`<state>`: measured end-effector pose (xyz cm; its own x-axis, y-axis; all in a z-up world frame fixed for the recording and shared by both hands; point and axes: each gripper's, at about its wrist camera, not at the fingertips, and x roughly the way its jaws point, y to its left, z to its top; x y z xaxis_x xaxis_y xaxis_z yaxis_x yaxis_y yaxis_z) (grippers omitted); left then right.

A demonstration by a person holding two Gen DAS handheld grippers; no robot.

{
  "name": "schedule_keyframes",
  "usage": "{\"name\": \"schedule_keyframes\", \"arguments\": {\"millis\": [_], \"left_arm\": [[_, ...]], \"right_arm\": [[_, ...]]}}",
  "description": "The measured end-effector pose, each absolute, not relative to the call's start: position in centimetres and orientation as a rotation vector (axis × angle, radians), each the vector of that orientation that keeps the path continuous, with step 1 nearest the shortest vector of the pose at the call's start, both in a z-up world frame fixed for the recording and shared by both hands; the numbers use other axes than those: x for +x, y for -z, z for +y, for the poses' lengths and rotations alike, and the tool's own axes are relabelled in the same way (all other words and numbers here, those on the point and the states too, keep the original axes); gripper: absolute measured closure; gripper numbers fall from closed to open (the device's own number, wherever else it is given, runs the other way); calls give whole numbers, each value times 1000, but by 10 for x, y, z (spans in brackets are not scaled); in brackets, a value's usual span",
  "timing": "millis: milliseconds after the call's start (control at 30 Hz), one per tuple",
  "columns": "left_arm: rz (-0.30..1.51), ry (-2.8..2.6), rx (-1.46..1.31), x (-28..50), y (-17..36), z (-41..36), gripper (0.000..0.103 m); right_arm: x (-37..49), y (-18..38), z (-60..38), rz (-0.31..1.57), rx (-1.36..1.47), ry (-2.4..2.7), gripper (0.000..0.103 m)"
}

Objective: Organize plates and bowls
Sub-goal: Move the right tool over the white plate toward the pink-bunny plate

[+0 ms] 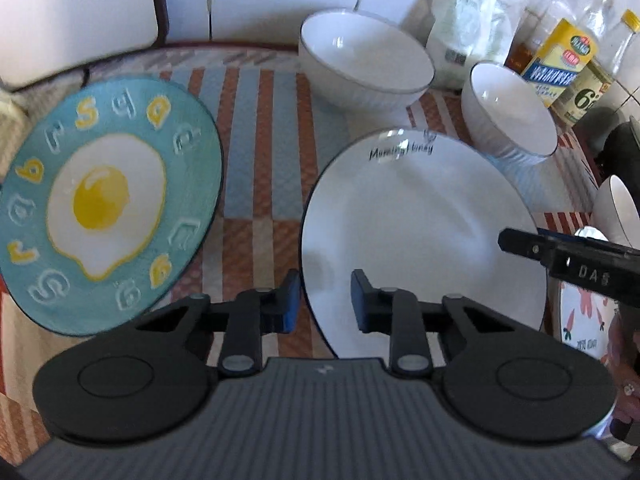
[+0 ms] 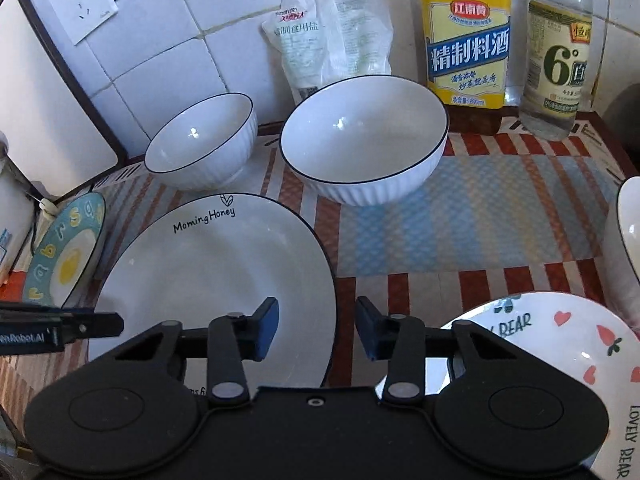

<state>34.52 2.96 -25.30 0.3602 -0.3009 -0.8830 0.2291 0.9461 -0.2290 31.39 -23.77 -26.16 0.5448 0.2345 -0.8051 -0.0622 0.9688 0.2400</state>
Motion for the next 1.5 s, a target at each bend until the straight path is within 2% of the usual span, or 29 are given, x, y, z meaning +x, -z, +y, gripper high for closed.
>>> {"name": "schedule_keyframes", "arguments": {"millis": [67, 233, 267, 433, 667, 933, 1500], "left_arm": [[1194, 340, -119, 347, 262, 32, 80], [1169, 333, -121, 341, 262, 27, 80], [1164, 333, -121, 340, 262, 27, 80], [1132, 340, -86, 336, 260, 27, 80], [1083, 349, -82, 317, 241, 42, 80], [1065, 325, -36, 297, 225, 73, 80], [1150, 349, -16, 282, 251, 79, 79]], "right_arm": [[320, 267, -240, 1016, 233, -184, 68], [333, 268, -237, 1046, 282, -159, 65], [334, 267, -236, 1048, 275, -149, 70], [331, 265, -245, 1060, 315, -143, 80], [318, 243, -232, 1024, 251, -194, 85], [288, 227, -206, 994, 258, -267, 86], [256, 244, -195, 1048, 185, -300, 85]]}}
